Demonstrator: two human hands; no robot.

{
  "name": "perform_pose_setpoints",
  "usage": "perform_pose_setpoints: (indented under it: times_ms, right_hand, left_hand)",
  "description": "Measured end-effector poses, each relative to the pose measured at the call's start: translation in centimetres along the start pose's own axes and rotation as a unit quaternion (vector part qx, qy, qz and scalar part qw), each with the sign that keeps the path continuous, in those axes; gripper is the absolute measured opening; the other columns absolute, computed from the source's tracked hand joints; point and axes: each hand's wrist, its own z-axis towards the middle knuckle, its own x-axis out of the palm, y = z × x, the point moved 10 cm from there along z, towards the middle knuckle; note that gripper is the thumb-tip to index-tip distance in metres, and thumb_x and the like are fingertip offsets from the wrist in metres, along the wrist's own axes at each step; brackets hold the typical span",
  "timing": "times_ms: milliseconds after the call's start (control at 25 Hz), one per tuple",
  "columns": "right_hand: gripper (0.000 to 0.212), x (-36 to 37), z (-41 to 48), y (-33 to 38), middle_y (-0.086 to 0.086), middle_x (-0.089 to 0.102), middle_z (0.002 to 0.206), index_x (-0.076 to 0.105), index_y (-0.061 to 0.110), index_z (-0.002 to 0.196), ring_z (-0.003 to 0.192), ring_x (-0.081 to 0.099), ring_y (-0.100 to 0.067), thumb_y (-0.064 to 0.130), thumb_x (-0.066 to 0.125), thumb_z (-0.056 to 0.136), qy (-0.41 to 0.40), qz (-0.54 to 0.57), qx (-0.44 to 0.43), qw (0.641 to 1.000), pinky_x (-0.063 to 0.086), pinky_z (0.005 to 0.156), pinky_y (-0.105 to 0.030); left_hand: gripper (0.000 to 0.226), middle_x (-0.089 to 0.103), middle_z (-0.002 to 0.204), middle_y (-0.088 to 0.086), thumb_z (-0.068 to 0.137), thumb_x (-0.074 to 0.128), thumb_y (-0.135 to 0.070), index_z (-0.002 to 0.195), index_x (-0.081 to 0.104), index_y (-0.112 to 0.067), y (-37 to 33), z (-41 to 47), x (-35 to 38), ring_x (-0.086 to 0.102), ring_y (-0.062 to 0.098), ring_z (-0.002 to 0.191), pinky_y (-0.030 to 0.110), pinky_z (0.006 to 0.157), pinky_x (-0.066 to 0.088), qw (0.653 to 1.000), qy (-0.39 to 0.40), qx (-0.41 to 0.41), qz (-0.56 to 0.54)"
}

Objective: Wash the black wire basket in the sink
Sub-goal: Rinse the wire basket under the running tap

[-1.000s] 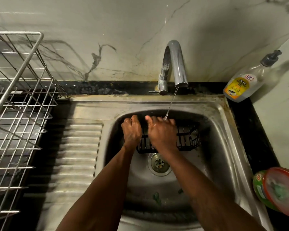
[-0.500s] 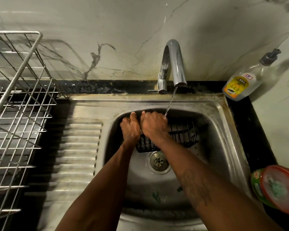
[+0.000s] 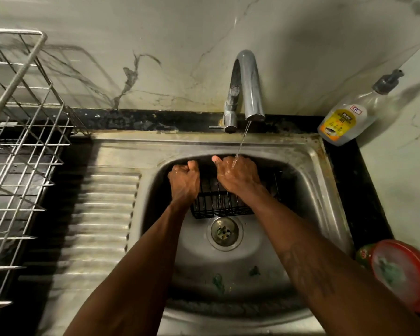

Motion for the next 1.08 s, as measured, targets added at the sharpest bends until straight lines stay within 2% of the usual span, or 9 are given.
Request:
perform_pose_setpoints:
  times_ms: [120,240,440,560,640,800,880,960,1080]
  right_hand:
    - [0.062,-1.0,-2.5,-3.9,0.001,0.069,0.079,0.065,0.022,0.085,0.081,0.065,-0.022,0.065,0.023,0.102,-0.057,-0.064,-0.068,0.994,0.045,0.087,-0.039]
    - [0.065,-1.7,-3.6,-7.5,-0.002,0.070,0.092,0.064,0.023,0.096,0.093,0.061,-0.025,0.073,0.022,0.097,-0.080,-0.081,-0.036,0.993,0.044,0.089,-0.041]
    - [0.065,-1.1,-2.6,-2.6,-0.005,0.066,0.069,0.058,0.020,0.069,0.063,0.060,-0.022,0.060,0.020,0.104,-0.048,-0.101,-0.033,0.993,0.044,0.069,-0.035]
    - [0.049,-0.9,-0.4,-4.0,-0.005,0.059,0.074,0.047,0.020,0.067,0.070,0.057,-0.023,0.046,0.031,0.105,0.033,-0.047,0.034,0.998,0.043,0.070,-0.035]
    - [0.051,-1.3,0.0,-3.6,-0.003,0.054,0.068,0.048,0.018,0.065,0.068,0.055,-0.022,0.044,0.031,0.105,0.019,-0.045,0.063,0.997,0.044,0.069,-0.034]
    - [0.058,-1.8,-1.9,-3.2,0.006,0.056,0.063,0.061,0.023,0.074,0.058,0.052,-0.013,0.059,0.026,0.104,-0.023,-0.031,-0.091,0.995,0.042,0.063,-0.031]
    - [0.066,-3.0,-2.0,-6.9,0.007,0.059,0.072,0.065,0.028,0.085,0.068,0.056,-0.016,0.080,0.026,0.092,-0.005,-0.032,-0.070,0.997,0.047,0.070,-0.032]
    - [0.072,-4.2,-2.6,-8.3,0.006,0.058,0.070,0.062,0.026,0.075,0.070,0.059,-0.019,0.088,0.026,0.086,0.016,-0.066,-0.059,0.996,0.046,0.069,-0.032]
    - [0.067,-6.8,-2.8,-3.9,0.005,0.050,0.061,0.044,0.024,0.060,0.066,0.055,-0.019,0.081,0.027,0.091,0.001,-0.129,-0.105,0.986,0.043,0.069,-0.033]
  left_hand:
    - [0.050,0.045,0.046,-0.004,0.097,0.052,-0.027,0.049,0.046,-0.015,0.0,-0.2,-0.8,0.044,0.009,0.044,0.027,0.054,0.040,1.000,-0.023,-0.001,-0.001]
    - [0.050,0.047,0.049,-0.003,0.096,0.052,-0.028,0.049,0.046,-0.013,-0.2,-0.2,-1.2,0.047,0.011,0.048,0.028,0.060,0.043,1.000,-0.028,0.000,0.009]
    - [0.051,0.046,0.046,-0.001,0.094,0.050,-0.030,0.046,0.044,-0.012,-0.2,-0.2,-1.4,0.045,0.016,0.046,0.031,0.060,0.043,0.999,-0.022,0.005,0.028]
    - [0.050,0.048,0.047,0.002,0.093,0.049,-0.032,0.048,0.045,-0.010,-0.8,-0.3,-1.6,0.045,0.016,0.043,0.028,0.055,0.043,0.999,-0.015,0.010,0.039]
    - [0.048,0.044,0.045,0.002,0.093,0.050,-0.027,0.047,0.043,-0.012,-0.6,-0.3,-1.7,0.040,0.013,0.037,0.025,0.047,0.039,0.999,-0.022,0.007,0.030]
    - [0.045,0.034,0.044,0.000,0.084,0.057,-0.027,0.045,0.036,-0.016,0.5,0.1,-1.5,0.033,0.015,0.040,0.030,0.044,0.034,1.000,-0.003,0.002,-0.030]
    - [0.043,0.036,0.045,-0.001,0.080,0.063,-0.018,0.044,0.040,-0.016,0.9,0.1,-1.4,0.031,0.012,0.042,0.029,0.049,0.032,0.999,-0.002,-0.016,-0.039]
    - [0.037,0.042,0.048,0.003,0.079,0.065,-0.017,0.046,0.048,-0.013,1.3,0.0,-1.0,0.037,0.013,0.044,0.031,0.050,0.037,0.999,0.013,-0.031,-0.041]
    - [0.054,0.051,0.046,-0.005,0.095,0.057,-0.037,0.049,0.054,-0.009,-0.7,-0.1,-1.5,0.046,0.011,0.043,0.029,0.053,0.045,0.994,0.027,0.078,0.072]
